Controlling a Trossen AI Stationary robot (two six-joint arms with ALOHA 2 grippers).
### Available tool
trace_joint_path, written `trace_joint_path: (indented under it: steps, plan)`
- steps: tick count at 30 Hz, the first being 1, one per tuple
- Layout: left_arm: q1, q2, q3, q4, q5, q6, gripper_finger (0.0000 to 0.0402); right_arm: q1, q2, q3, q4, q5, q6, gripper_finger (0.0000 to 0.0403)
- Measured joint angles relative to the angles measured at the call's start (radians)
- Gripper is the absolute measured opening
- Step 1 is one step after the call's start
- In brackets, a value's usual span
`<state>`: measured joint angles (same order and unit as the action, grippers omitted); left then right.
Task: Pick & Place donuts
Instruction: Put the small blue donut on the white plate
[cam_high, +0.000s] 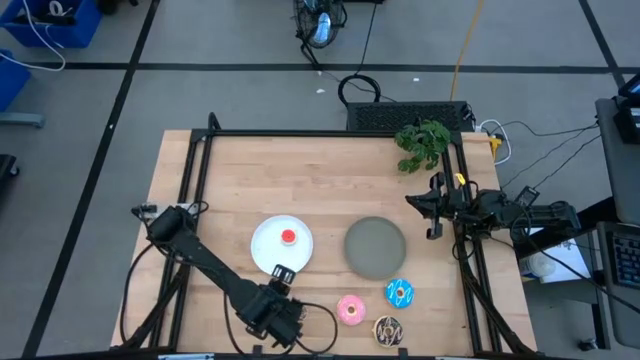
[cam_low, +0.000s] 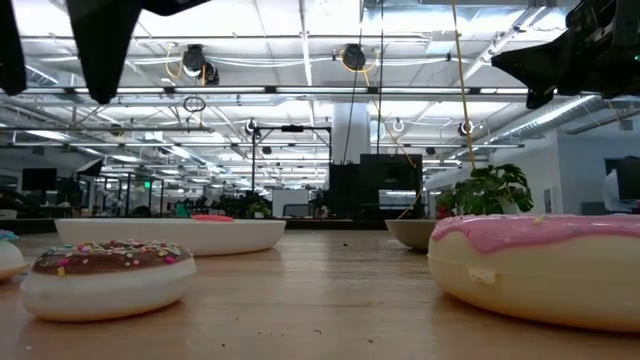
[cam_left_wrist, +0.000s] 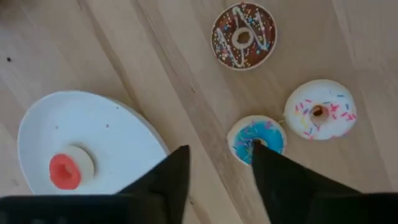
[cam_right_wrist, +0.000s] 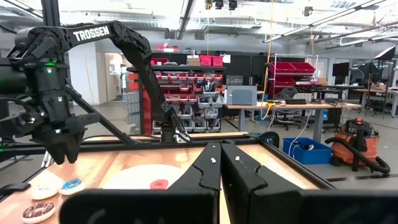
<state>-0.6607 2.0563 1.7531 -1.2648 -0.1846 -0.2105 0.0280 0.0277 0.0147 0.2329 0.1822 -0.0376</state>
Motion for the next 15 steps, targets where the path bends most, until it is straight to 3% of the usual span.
trace_joint_path:
  steps: [6, 15]
  plan:
    - [-0.012, 0.006, 0.0, 0.018, -0.04, 0.001, 0.0266, 0.0, 0.0, 0.0, 0.001, 0.0, 0.0, 0.0]
    - [-0.057, 0.005, 0.0, 0.032, -0.025, 0.076, 0.0287, 0.0, 0.0, 0.0, -0.006, 0.0, 0.0, 0.0]
